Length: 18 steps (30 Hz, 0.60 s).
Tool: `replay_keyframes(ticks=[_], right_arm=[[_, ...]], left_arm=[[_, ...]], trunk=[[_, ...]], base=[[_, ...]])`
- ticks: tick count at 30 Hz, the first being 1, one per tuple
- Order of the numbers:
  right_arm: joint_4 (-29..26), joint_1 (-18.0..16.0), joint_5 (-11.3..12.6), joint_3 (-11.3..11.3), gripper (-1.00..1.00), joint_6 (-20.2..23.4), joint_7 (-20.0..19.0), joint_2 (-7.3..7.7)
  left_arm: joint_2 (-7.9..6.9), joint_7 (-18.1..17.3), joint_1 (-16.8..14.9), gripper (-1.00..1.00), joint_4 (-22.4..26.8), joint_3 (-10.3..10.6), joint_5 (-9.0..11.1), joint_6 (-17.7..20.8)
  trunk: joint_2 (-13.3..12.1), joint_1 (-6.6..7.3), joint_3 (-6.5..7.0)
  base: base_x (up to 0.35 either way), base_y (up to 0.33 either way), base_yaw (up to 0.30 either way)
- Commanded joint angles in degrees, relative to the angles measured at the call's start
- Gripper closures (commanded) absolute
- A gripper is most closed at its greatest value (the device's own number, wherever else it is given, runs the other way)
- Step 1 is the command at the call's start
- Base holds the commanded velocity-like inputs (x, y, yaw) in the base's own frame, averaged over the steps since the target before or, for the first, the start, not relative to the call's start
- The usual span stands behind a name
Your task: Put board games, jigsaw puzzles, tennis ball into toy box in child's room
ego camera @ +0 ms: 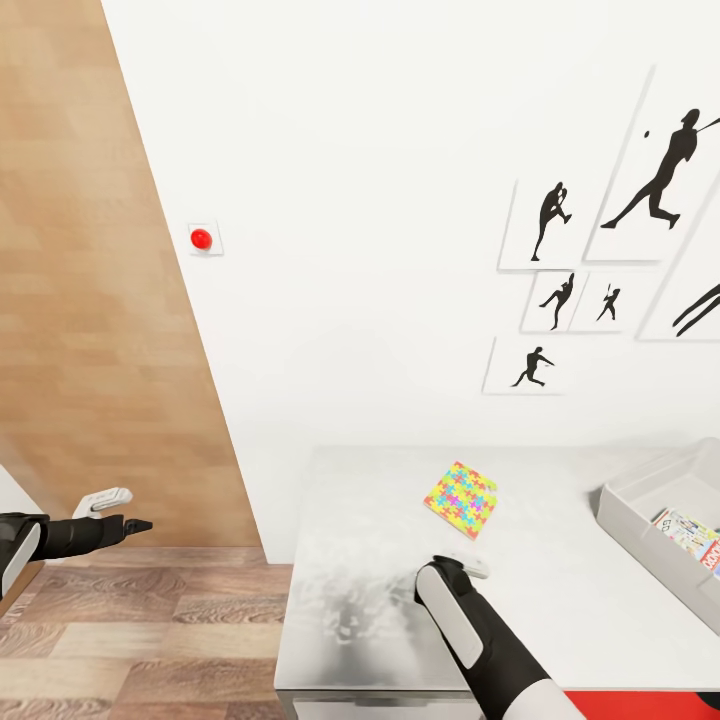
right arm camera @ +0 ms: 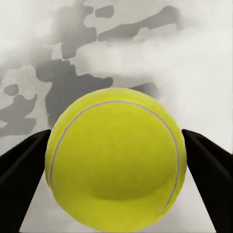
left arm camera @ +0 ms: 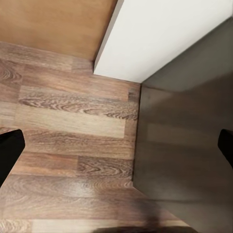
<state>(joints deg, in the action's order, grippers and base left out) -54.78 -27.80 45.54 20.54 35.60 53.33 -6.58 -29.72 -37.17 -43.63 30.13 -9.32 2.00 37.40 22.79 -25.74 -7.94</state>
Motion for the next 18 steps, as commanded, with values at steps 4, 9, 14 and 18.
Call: replay_keyframes(ticks=[4,9,14,18], right_arm=[[-0.1,-0.1,0.6,-0.2,1.0,0.2,0.5,0.12],[-0.1,-0.1,0.6,-0.3,1.0,0.2,0.5,0.54],[-0.1,-0.1,0.6,-0.3,1.0,0.1,0.5,0.6],[-0.1,-0.1,0.7,-0.3,1.0,0.1,0.5,0.6]], left_arm=[[0.01,-0.1,-0.1,-1.0,0.0,-0.2,0.2,0.5],[0.01,-0.1,-0.1,-1.0,0.0,-0.2,0.1,0.5],[0.01,-0.1,-0.1,-1.0,0.0,-0.2,0.1,0.6],[0.01,-0.1,-0.1,-1.0,0.0,-0.2,0.2,0.5]], trunk=[[0.1,-0.04,-0.13],[0.1,-0.04,-0.13],[0.1,-0.04,-0.13],[0.1,-0.04,-0.03]], base=[[0.0,0.0,0.0],[0.0,0.0,0.0],[0.0,0.0,0.0],[0.0,0.0,0.0]])
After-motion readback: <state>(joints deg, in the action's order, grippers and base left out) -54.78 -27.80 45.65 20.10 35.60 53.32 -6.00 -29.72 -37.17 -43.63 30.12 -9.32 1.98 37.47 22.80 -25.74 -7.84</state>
